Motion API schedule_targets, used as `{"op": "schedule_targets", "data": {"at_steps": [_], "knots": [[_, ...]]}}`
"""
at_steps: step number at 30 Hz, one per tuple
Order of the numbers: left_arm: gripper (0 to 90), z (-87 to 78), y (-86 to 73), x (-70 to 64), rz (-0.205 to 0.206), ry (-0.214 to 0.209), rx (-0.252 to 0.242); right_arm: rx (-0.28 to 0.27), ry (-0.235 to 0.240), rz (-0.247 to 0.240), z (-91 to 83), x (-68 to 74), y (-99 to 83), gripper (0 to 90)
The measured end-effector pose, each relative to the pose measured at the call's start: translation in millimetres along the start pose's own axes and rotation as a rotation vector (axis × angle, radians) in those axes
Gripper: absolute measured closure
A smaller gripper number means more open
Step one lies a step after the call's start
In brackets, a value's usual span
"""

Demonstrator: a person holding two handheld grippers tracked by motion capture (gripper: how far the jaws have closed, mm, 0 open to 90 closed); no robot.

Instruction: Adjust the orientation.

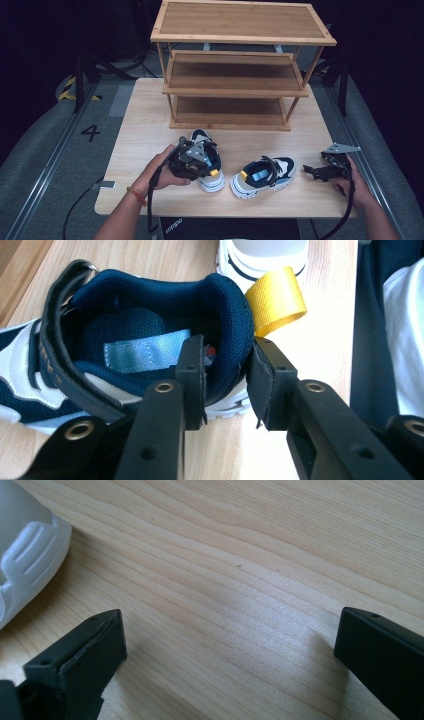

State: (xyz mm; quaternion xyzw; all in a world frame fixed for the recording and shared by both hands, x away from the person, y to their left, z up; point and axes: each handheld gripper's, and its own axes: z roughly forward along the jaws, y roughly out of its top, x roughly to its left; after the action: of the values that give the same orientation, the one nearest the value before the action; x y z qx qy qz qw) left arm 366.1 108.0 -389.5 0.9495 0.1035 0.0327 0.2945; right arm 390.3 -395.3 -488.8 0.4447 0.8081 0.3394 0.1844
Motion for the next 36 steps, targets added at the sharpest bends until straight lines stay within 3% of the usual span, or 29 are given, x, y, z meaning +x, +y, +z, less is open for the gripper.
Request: {"op": "schedule_targets", "data": {"at_steps": [4, 8, 10, 15, 24, 28, 30, 36], "knots": [[64.5, 3.1, -0.9, -2.2, -0.018, -0.002, -0.029, 0.000, 0.000, 0.000, 0.0, 0.0, 0.0, 0.6], [50.2, 9.8, 3.5, -7.4, -0.052, -0.022, -0.050, 0.000, 0.000, 0.000, 0.0, 0.0, 0.0, 0.6], [33.8, 14.8, 6.1, -8.7, -0.096, -0.034, -0.083, 0.000, 0.000, 0.000, 0.0, 0.0, 0.0, 0.6], [26.4, 25.5, 11.0, -7.9, -0.129, -0.018, -0.087, 0.001, 0.000, 0.000, 0.0, 0.0, 0.0, 0.6], [35.3, 39.2, 16.6, -6.8, -0.105, 0.003, -0.003, 0.000, 0.000, 0.000, 0.0, 0.0, 0.0, 0.6], [48.5, 37.6, 16.0, -5.5, -0.098, 0.009, 0.029, -0.001, -0.001, -0.001, 0.0, -0.1, 0.0, 0.6], [59.4, 38.0, 15.9, -4.6, -0.084, -0.021, 0.043, -0.001, -0.001, -0.002, 0.0, -0.1, 0.0, 0.6], [69.1, 39.3, 21.2, -3.6, -0.049, -0.091, 0.117, -0.001, -0.001, -0.002, 0.0, -0.1, -0.1, 0.6]]}}
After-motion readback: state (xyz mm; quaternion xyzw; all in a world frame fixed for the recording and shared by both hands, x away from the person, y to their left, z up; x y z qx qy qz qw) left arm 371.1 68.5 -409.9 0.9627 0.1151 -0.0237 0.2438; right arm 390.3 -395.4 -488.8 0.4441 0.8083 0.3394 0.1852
